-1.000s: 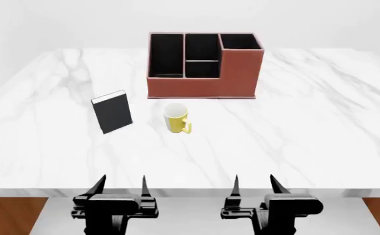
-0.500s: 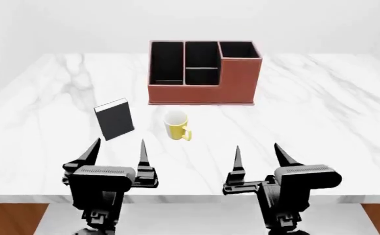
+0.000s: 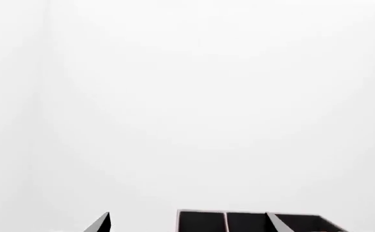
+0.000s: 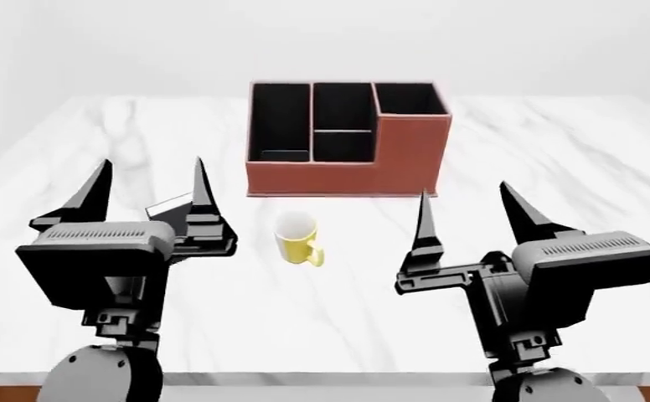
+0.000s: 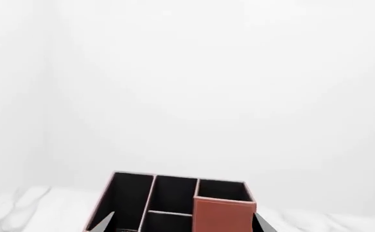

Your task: Pick up the yellow and white mug and place it to the right of the caddy.

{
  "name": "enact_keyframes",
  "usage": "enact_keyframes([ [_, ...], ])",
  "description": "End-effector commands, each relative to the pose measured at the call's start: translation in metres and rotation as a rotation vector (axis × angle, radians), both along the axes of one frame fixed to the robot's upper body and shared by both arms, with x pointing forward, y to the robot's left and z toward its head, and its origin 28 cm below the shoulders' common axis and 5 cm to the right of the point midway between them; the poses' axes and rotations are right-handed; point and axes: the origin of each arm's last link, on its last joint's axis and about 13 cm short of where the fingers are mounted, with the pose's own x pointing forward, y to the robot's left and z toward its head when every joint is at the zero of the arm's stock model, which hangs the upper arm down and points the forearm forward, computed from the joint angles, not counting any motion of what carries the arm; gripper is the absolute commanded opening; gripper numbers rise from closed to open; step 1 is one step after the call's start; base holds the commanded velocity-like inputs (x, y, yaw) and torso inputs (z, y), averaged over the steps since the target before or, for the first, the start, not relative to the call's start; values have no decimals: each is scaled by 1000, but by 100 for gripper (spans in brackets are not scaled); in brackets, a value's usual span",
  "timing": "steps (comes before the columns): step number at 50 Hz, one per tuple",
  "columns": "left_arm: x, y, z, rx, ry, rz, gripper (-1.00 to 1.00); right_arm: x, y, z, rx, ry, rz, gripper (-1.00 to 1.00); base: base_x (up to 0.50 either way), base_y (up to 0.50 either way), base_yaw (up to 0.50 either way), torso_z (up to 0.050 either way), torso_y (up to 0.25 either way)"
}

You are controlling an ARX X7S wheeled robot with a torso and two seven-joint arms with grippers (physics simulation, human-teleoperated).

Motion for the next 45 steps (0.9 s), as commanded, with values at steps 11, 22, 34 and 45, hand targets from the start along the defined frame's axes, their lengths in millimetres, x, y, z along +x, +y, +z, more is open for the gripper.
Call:
enact_keyframes([
  [11, -5, 1, 12, 27, -59, 4, 100, -5, 0, 10, -2, -30, 29, 100, 500, -224, 0, 0, 0],
  [22, -6, 1, 12, 22, -60, 2, 100, -6, 0, 10, -4, -32, 32, 100, 500, -252, 0, 0, 0],
  [34, -7, 2, 13, -2, -54, -8, 100, -7, 1, 10, -10, -38, 42, 100, 500, -185, 0, 0, 1],
  [45, -6, 2, 12, -9, -41, -15, 100, -5, 3, 7, 19, -20, 53, 100, 409, 6, 0, 0, 2],
])
